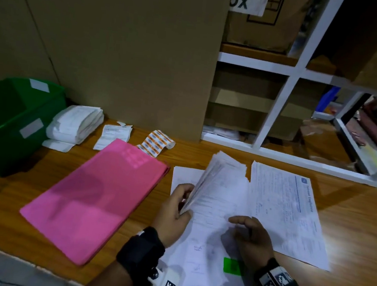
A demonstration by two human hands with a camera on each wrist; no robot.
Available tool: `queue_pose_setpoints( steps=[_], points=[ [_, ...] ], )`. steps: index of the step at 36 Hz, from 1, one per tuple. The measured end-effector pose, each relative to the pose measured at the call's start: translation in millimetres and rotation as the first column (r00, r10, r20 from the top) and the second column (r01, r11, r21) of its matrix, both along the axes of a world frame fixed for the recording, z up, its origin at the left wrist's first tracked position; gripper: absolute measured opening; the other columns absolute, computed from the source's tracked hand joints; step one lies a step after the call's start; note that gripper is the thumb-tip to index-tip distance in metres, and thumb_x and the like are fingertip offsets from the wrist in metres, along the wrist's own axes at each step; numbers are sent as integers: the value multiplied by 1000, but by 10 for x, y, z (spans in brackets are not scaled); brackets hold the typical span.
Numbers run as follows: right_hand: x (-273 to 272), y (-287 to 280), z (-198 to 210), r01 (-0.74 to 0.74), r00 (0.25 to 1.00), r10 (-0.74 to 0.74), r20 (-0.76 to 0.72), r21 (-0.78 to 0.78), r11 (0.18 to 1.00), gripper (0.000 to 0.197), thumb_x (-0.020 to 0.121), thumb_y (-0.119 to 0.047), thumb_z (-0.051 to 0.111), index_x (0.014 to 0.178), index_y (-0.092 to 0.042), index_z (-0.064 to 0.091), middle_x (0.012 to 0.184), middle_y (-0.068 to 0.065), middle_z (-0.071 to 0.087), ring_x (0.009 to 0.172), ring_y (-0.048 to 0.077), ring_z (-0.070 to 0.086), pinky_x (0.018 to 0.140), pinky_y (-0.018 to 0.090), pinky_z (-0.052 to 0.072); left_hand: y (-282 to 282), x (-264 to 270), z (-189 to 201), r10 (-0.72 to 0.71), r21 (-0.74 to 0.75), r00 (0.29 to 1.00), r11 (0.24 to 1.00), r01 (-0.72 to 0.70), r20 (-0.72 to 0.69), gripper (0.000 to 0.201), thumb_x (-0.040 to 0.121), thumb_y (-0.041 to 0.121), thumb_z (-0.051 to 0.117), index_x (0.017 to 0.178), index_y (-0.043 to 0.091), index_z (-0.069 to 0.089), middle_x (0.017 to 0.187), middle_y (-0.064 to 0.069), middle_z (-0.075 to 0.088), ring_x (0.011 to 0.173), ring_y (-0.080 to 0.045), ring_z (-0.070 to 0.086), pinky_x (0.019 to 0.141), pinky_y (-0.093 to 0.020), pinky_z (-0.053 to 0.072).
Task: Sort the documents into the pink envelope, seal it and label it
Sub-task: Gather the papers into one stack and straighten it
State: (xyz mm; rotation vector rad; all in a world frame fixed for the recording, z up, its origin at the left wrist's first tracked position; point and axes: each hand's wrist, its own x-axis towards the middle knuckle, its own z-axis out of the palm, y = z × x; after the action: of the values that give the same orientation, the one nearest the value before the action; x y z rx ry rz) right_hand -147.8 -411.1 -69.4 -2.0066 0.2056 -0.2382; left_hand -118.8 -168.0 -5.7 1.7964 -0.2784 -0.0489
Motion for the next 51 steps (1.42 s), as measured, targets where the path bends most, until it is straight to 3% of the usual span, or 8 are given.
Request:
queue_pose_setpoints(
  steps=[7,18,23,26,30,38,44,51],
  points=[
    [-161,-125,540,-146,973,131,190,69,987,13,78,-5,81,85,-13,75,82,2,72,79,17,66,78,26,51,198,-168,30,-147,-238,988,963,129,-57,37,94,8,66,130,5,62,133,-11,66,127,-30,59,109,-49,45],
    [-407,-363,472,-144,983,119,137,194,970,56,69,38,58,59,-15,74,75,0,75,76,17,71,73,22,54,257,-234,-24,-318,-369,917,904,217,-239,40,92,2,63,131,11,65,131,-5,67,121,-21,64,101,-38,50],
    [-231,-127,529,-96,993,79,83,234,967,29,91,11,60,80,-9,78,66,17,68,57,32,60,54,41,46,206,-87,-286,-23,-51,959,999,9,-284,38,94,30,62,131,20,60,133,2,67,121,-12,63,104,-36,50],
    [80,-184,432,-114,992,114,55,-1,993,37,81,14,68,76,-22,76,78,2,72,74,13,68,72,25,54,191,57,-258,151,397,984,912,-103,-93,24,92,27,65,114,17,67,118,3,61,100,-13,59,79,-2,40],
    [309,-171,332,-134,990,140,-11,-364,921,21,72,-14,54,68,-27,71,72,-3,71,68,32,67,60,42,56,150,199,-171,181,663,980,744,-84,-79,47,79,54,62,111,19,64,120,-3,55,103,-19,51,80,-23,39],
    [310,137,519,-153,953,59,-296,-302,941,15,66,-32,76,58,-34,63,82,-2,66,80,19,64,76,25,48,-24,238,-149,270,536,937,836,-113,-223,92,76,49,75,147,15,27,118,-5,62,109,-26,64,86,-32,54],
    [488,145,599,-257,906,227,-358,-37,966,12,77,-15,76,69,-23,74,82,-9,74,90,8,67,86,30,53,140,353,-177,312,231,864,944,-235,-395,57,66,34,90,107,12,57,98,1,72,86,-18,70,78,-34,56],
    [396,199,684,-282,956,287,-51,93,955,37,84,10,64,70,-23,73,86,-2,74,91,12,68,88,29,48,305,231,-81,21,-278,877,944,-175,-481,51,72,6,83,121,9,68,122,-17,71,110,-32,70,99,-53,53]
  ],
)
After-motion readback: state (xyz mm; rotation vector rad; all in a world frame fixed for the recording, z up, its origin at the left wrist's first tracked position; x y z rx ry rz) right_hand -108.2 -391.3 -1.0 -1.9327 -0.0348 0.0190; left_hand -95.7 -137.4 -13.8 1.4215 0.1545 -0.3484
